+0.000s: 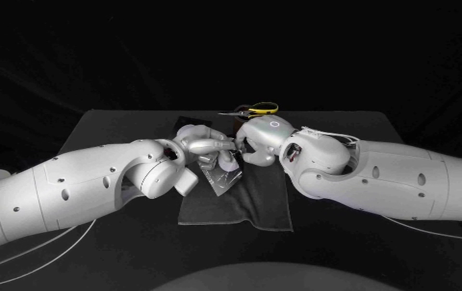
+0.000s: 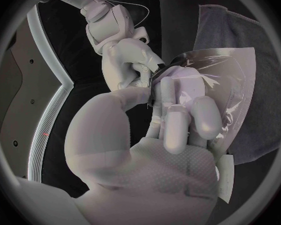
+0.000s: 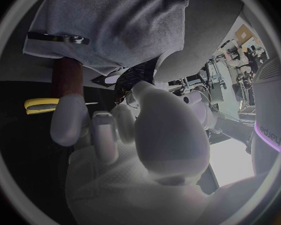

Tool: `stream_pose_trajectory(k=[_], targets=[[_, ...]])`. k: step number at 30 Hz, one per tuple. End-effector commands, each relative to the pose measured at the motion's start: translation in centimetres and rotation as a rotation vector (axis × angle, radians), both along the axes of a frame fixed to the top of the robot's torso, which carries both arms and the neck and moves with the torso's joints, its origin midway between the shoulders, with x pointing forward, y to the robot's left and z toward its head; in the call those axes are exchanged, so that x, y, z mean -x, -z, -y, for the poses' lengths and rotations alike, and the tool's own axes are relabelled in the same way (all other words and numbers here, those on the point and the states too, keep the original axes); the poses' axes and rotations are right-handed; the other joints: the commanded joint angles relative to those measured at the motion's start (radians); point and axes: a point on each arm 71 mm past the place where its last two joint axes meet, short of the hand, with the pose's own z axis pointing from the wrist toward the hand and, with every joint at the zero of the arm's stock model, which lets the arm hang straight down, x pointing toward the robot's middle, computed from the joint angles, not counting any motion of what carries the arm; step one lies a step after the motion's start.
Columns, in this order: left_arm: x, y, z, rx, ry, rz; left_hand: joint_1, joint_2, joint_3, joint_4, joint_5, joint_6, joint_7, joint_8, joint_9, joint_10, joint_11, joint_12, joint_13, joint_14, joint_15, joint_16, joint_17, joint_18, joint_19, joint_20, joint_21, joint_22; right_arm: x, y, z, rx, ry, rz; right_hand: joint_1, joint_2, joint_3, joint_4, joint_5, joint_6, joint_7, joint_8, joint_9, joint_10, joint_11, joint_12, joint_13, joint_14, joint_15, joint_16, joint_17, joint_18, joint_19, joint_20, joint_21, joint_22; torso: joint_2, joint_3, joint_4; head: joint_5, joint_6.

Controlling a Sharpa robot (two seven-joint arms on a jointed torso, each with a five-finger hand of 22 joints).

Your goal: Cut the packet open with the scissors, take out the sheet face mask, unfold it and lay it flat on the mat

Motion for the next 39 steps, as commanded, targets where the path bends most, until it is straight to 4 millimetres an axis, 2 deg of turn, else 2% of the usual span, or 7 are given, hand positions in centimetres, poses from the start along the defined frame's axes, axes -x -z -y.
stream_pose_trajectory(k=[1,21,23,29,35,39], targets=[[-0.3,-0.8,0.5,0.055,0.026,0.041,0.001,0.009,0.106,-0.113,0.003,-0.001,-0.004,0.007,0.001,0.002,-0.011,0.005,0.001,0.027,-0.008,0.001,0.001,-0.002,-0.002,0.000,-0.002,-0.001,0.4,1.2,-0.4,0.027,-0.026,-0.039,0.005,-0.005,-0.006,0.002,-0.003,0.004,0.003,-0.002,-0.001,-0.002,0.002,0.003,0.106,0.101,0.005,0.006,0.243,0.011,-0.001,0.004,-0.006,0.030,0.000,-0.0005,0.0004,-0.001,-0.002],[-0.1,3.6,0.1,-0.043,0.119,0.011,0.005,0.014,0.102,-0.113,0.002,-0.007,-0.001,0.006,0.002,-0.005,-0.008,0.005,0.001,0.021,-0.006,-0.006,-0.011,0.001,-0.014,0.002,-0.008,-0.013,0.0,5.4,-1.3,0.027,-0.001,-0.077,0.007,-0.001,-0.011,0.006,-0.003,-0.001,0.004,-0.005,-0.002,-0.005,0.003,-0.002,0.103,0.101,0.005,0.005,0.242,0.011,-0.002,0.004,-0.011,0.029,0.002,-0.0015,-0.0003,-0.013,-0.017],[-0.1,3.9,0.1,-0.046,0.122,0.014,0.006,0.017,0.099,-0.112,0.001,-0.009,0.000,0.005,0.002,-0.008,-0.007,0.005,0.002,0.019,-0.005,-0.010,-0.016,0.002,-0.018,0.003,-0.010,-0.017,0.0,5.9,-1.5,0.025,-0.001,-0.083,0.009,0.001,-0.012,0.007,-0.003,-0.002,0.005,-0.006,-0.003,-0.005,0.003,-0.002,0.103,0.101,0.005,0.005,0.241,0.012,-0.003,0.004,-0.012,0.028,0.002,-0.0017,-0.0004,-0.013,-0.018],[-0.2,4.5,-0.1,-0.098,0.137,0.031,0.008,0.021,0.095,-0.111,0.000,-0.013,0.001,0.005,0.002,-0.012,-0.005,0.005,0.002,0.015,-0.003,-0.015,-0.026,0.002,-0.017,0.003,-0.008,-0.014,0.0,7.5,-1.8,0.024,0.004,-0.099,0.011,0.003,-0.014,0.008,-0.003,-0.005,0.006,-0.007,-0.004,-0.007,0.004,-0.004,0.101,0.100,0.005,0.005,0.241,0.012,-0.004,0.004,-0.016,0.027,0.003,0.0013,0.0026,-0.014,-0.027],[-0.6,4.9,-0.7,-0.136,0.128,0.047,0.010,0.026,0.091,-0.109,-0.003,-0.017,0.003,0.004,0.003,-0.016,-0.003,0.006,0.003,0.013,-0.002,-0.017,-0.030,0.001,-0.017,0.004,-0.007,-0.012,0.3,8.7,-2.1,0.024,0.005,-0.117,0.014,0.004,-0.016,0.008,-0.003,-0.008,0.006,-0.009,-0.005,-0.008,0.004,-0.006,0.100,0.100,0.006,0.003,0.239,0.013,-0.005,0.004,-0.019,0.025,0.006,0.0001,0.0017,-0.016,-0.035],[-0.7,5.1,-0.9,-0.145,0.125,0.051,0.013,0.030,0.087,-0.108,-0.006,-0.022,0.005,0.004,0.003,-0.022,-0.002,0.007,0.004,0.010,0.000,-0.021,-0.036,0.002,-0.022,0.005,-0.009,-0.016,0.5,9.2,-2.3,0.022,0.003,-0.126,0.015,0.004,-0.017,0.009,-0.003,-0.009,0.007,-0.010,-0.005,-0.009,0.004,-0.008,0.099,0.100,0.006,0.003,0.238,0.013,-0.006,0.004,-0.022,0.024,0.008,0.0001,0.0009,-0.015,-0.036]])
